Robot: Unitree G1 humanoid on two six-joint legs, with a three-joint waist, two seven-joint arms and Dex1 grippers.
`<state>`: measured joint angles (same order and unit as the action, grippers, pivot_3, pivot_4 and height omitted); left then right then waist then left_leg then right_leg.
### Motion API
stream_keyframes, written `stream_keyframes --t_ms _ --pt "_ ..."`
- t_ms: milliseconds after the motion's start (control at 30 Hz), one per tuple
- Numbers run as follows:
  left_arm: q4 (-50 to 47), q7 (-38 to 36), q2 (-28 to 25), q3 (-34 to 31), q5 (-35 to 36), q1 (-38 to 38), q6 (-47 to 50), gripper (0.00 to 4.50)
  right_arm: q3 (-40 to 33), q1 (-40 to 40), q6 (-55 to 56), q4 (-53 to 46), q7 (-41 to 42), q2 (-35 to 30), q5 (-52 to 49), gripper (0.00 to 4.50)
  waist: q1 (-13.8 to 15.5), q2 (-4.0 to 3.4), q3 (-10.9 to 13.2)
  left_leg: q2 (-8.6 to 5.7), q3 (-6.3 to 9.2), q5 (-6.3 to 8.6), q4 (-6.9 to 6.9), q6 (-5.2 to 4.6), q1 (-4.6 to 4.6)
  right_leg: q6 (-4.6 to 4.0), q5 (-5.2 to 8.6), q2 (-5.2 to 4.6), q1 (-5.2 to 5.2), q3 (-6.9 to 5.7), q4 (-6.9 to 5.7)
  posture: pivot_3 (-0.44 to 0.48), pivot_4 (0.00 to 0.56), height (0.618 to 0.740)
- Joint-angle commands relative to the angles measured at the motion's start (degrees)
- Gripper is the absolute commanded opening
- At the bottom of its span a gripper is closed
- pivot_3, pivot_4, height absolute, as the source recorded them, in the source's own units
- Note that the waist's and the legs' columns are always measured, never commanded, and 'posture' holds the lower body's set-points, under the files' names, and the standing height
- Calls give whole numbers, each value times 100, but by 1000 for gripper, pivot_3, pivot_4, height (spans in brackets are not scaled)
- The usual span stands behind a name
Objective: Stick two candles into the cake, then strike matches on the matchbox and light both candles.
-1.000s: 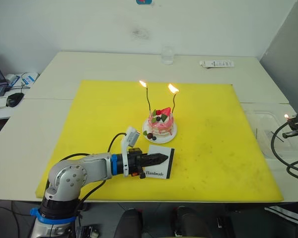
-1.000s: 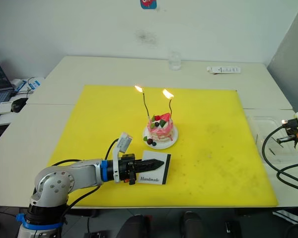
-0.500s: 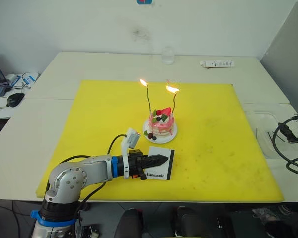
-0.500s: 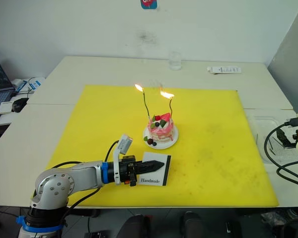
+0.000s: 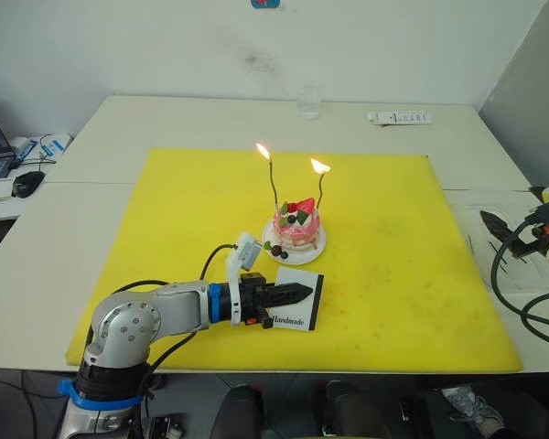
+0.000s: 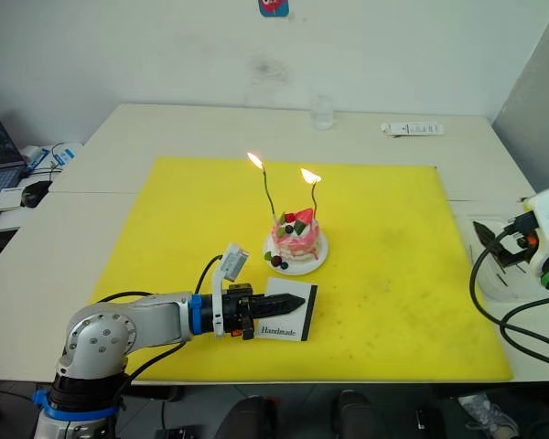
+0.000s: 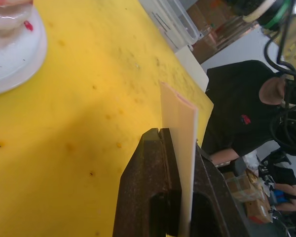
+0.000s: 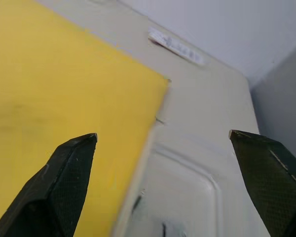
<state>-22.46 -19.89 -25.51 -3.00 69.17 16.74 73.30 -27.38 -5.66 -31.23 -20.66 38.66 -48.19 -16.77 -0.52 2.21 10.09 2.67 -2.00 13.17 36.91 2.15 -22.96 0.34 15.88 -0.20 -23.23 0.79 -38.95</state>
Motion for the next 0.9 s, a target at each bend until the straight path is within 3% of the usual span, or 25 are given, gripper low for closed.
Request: stream_keyframes --t_ms 33,200,333,533,833,900 --pt "0 592 150 -74 47 147 107 0 158 -14 106 -819 842 -303 -706 4485 1 2 1 1 1 0 1 0 1 1 0 0 1 -2 0 0 150 740" --pt "214 1104 242 -159 187 182 372 0 741 144 -581 -1567 1923 -1055 -1663 4485 14 4 2 0 6 0 1 0 -1 1 0 0 3 -9 2 0 150 740" --pt "242 1170 198 -112 -8 96 372 0 1260 -85 -813 -1788 2088 -1234 -1990 4485 11 7 3 -1 5 0 1 0 -1 1 -1 -1 3 -6 4 0 150 740" --pt "132 821 -19 -10 -307 52 252 1641 1881 -451 -699 -1678 1922 -1067 -1778 4500 21 7 3 -4 8 0 2 0 2 0 -1 0 3 -11 0 0 150 740" --pt "-282 -3 -722 281 -822 283 -14 4475 2024 -558 -706 -1711 1829 -1021 -1758 4500 26 7 4 -1 7 0 1 0 2 -1 -1 -1 2 -10 0 0 150 740" --pt "-383 -180 -904 333 -923 323 -50 4475 2013 -567 -710 -1740 1818 -1029 -1770 4500 24 7 4 -1 6 0 2 0 1 -1 -1 -1 2 -9 0 0 150 740"
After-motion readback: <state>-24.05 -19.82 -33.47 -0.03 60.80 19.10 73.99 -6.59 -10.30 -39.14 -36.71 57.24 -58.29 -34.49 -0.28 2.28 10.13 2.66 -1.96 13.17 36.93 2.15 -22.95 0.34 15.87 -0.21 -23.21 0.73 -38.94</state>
